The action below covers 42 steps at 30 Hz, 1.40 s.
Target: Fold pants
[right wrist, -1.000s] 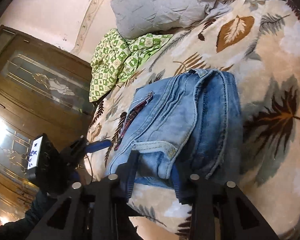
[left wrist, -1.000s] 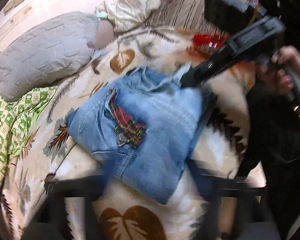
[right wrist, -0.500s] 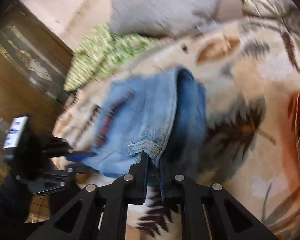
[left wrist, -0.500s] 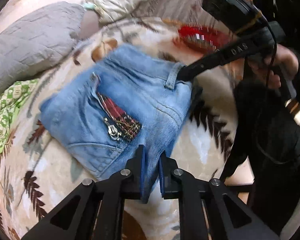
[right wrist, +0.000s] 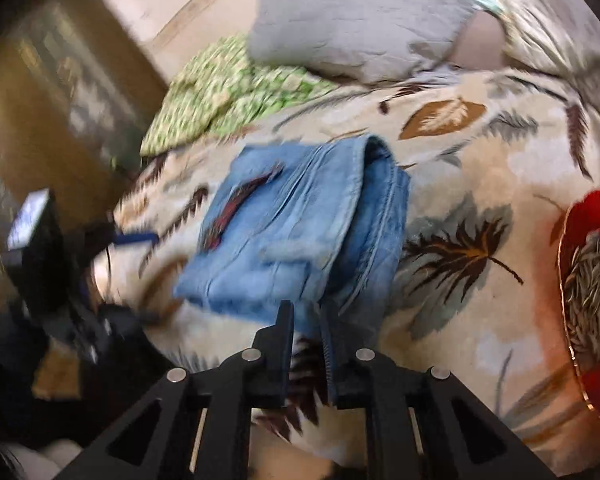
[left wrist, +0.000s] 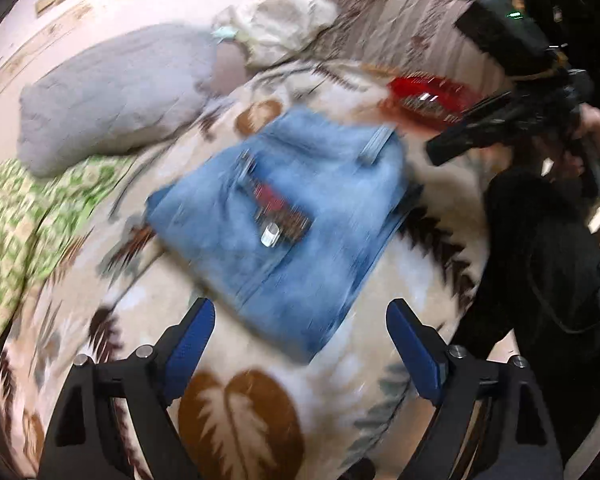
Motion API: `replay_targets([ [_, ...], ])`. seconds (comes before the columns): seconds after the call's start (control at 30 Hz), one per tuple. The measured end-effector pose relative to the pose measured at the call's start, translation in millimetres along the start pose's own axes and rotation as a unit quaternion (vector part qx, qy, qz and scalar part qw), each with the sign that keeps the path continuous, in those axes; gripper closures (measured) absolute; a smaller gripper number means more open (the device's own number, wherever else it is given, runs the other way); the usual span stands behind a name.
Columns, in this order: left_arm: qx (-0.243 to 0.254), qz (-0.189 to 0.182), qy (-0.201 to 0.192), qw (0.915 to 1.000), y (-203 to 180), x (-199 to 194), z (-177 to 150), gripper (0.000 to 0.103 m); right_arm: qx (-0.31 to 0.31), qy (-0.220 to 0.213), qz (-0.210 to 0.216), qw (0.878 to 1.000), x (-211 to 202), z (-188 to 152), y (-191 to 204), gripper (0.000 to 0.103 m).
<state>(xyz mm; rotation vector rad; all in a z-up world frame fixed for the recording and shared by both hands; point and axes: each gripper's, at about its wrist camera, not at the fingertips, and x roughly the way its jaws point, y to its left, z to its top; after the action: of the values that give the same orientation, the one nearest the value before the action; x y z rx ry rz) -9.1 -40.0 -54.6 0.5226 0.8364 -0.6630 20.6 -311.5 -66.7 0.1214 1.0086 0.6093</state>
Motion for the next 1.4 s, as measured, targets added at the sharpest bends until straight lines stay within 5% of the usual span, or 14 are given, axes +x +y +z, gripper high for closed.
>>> replay_targets([
  [0.13,-0.074,0.002,0.035,0.9966,11,28,-15,0.015,-0.037,0.037,-0.022,0.998,21,-1,10,0.085],
  [0.27,-0.17,-0.051,0.005,0.9842,22,29,-19,0.015,-0.051,0.037,-0.012,0.998,28,3,12,0.079],
  [0.33,-0.206,-0.067,-0.018,0.9762,29,26,-19,0.015,-0.056,0.039,-0.019,0.997,27,2,11,0.046],
  [0.4,-0.242,-0.08,-0.024,0.9666,35,28,-21,0.015,-0.058,0.023,-0.02,0.998,22,0,11,0.028],
  [0.67,-0.34,-0.096,-0.022,0.9353,39,59,-23,0.015,-0.09,0.019,0.002,0.996,37,12,17,0.031],
  [0.7,-0.348,-0.099,-0.024,0.9321,39,62,-22,0.015,-0.096,0.022,0.007,0.995,42,14,18,0.043],
  [0.73,-0.351,-0.095,-0.024,0.9311,39,63,-22,0.023,-0.099,0.031,0.014,0.994,49,15,18,0.068],
  [0.83,-0.322,-0.087,-0.019,0.9426,33,63,-12,0.05,-0.103,0.055,0.003,0.993,66,16,20,0.083],
  [0.97,-0.276,-0.073,0.012,0.9583,29,63,-8,0.063,-0.1,0.052,-0.018,0.993,53,14,14,0.095],
  [1.07,-0.302,-0.105,0.026,0.9471,40,75,-15,0.062,-0.053,0.064,-0.012,0.996,58,10,-11,0.096],
  [1.2,-0.294,-0.096,0.043,0.95,40,56,-11,0.024,-0.041,0.045,0.003,0.998,46,12,-9,0.093],
  [1.37,-0.286,-0.089,0.002,0.9543,73,4,1,0.017,-0.016,0.008,0.011,1.0,4,20,-17,0.089],
  [1.4,-0.293,-0.083,0.0,0.9526,83,1,4,0.013,-0.002,-0.009,0.022,1.0,-3,26,-23,0.081],
])
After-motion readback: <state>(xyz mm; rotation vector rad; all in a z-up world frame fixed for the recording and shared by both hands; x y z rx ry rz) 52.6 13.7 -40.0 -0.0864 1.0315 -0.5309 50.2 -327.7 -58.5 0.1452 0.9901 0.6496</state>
